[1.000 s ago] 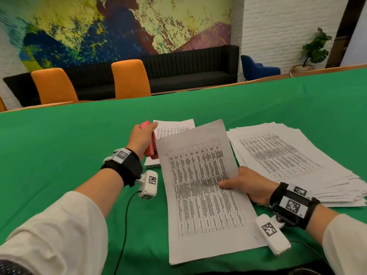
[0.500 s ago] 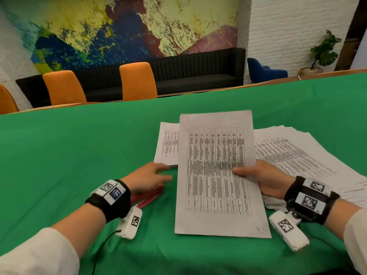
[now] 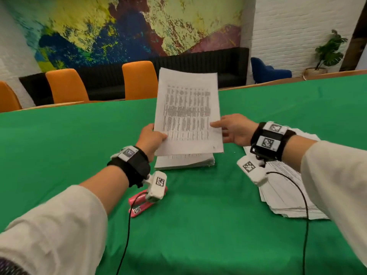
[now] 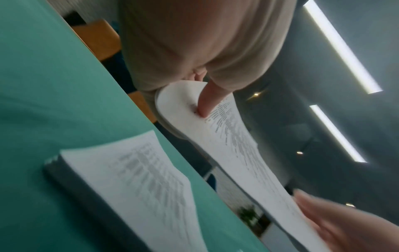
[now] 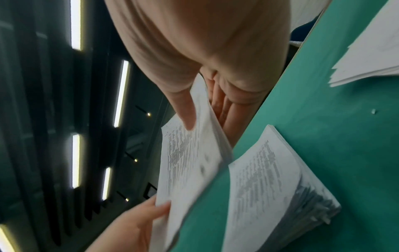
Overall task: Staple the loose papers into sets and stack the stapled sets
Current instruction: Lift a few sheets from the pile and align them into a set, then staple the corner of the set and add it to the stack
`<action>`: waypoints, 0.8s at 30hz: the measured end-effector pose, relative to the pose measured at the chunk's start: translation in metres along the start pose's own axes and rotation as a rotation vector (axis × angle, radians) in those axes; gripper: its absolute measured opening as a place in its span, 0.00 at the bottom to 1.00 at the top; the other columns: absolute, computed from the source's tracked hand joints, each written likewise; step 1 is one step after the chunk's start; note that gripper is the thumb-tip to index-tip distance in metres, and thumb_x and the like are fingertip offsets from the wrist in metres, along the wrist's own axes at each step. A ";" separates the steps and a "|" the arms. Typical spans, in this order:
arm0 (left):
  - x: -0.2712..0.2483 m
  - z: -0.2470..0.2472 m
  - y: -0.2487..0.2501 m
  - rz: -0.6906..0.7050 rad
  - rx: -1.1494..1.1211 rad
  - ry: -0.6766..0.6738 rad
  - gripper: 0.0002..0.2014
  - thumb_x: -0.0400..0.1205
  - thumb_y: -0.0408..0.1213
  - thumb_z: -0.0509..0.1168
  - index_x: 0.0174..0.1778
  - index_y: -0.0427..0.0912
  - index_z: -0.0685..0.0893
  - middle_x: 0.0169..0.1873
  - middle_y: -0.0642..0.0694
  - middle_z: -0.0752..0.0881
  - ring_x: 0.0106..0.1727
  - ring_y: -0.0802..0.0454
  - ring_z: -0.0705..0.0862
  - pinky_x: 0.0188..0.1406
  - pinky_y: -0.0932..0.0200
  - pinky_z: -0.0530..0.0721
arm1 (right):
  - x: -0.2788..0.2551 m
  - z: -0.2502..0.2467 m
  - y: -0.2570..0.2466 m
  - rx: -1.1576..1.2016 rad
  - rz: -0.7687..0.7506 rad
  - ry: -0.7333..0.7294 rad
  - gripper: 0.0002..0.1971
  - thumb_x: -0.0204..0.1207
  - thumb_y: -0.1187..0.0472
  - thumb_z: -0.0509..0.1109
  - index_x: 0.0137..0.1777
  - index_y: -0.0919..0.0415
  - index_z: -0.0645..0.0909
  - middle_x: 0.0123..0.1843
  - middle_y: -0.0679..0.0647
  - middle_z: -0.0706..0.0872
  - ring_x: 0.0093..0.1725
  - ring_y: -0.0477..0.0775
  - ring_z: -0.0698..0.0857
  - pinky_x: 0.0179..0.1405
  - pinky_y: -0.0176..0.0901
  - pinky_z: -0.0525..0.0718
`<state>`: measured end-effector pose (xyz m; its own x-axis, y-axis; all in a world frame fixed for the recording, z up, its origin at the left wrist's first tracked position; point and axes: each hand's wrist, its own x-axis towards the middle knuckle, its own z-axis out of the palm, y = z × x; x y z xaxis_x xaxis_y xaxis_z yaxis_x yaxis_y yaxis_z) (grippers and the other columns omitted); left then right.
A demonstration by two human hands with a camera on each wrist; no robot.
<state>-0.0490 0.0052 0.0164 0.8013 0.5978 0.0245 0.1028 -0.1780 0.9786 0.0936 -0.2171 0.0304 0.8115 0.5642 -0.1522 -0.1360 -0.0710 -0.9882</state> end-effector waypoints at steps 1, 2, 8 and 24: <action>0.012 -0.003 -0.001 -0.024 0.038 0.016 0.18 0.87 0.19 0.63 0.72 0.33 0.80 0.64 0.41 0.86 0.61 0.41 0.84 0.60 0.48 0.81 | 0.007 0.004 0.003 -0.060 0.025 0.006 0.13 0.82 0.68 0.75 0.65 0.70 0.83 0.58 0.62 0.94 0.51 0.60 0.95 0.41 0.51 0.93; 0.025 -0.005 -0.003 -0.048 0.079 0.024 0.16 0.86 0.19 0.63 0.70 0.32 0.81 0.65 0.39 0.86 0.61 0.39 0.84 0.60 0.48 0.80 | 0.015 0.008 0.006 -0.117 0.039 0.015 0.13 0.81 0.70 0.75 0.63 0.72 0.83 0.58 0.64 0.93 0.51 0.61 0.95 0.39 0.51 0.93; 0.073 -0.002 -0.031 -0.234 0.421 -0.007 0.18 0.84 0.25 0.70 0.70 0.25 0.81 0.69 0.29 0.85 0.69 0.31 0.85 0.70 0.41 0.85 | 0.052 0.019 0.036 -0.413 0.056 0.069 0.14 0.78 0.71 0.79 0.60 0.78 0.85 0.55 0.66 0.93 0.44 0.60 0.93 0.34 0.47 0.91; 0.047 -0.005 -0.017 -0.195 1.123 -0.435 0.43 0.79 0.42 0.81 0.88 0.47 0.68 0.84 0.44 0.73 0.78 0.39 0.78 0.58 0.54 0.85 | 0.047 0.016 0.066 -1.102 -0.217 -0.162 0.25 0.79 0.48 0.80 0.75 0.52 0.85 0.79 0.52 0.82 0.74 0.54 0.81 0.69 0.41 0.74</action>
<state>-0.0154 0.0402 0.0022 0.8238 0.4170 -0.3840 0.5232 -0.8200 0.2320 0.1140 -0.1820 -0.0414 0.6632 0.7467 -0.0507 0.6375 -0.5991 -0.4844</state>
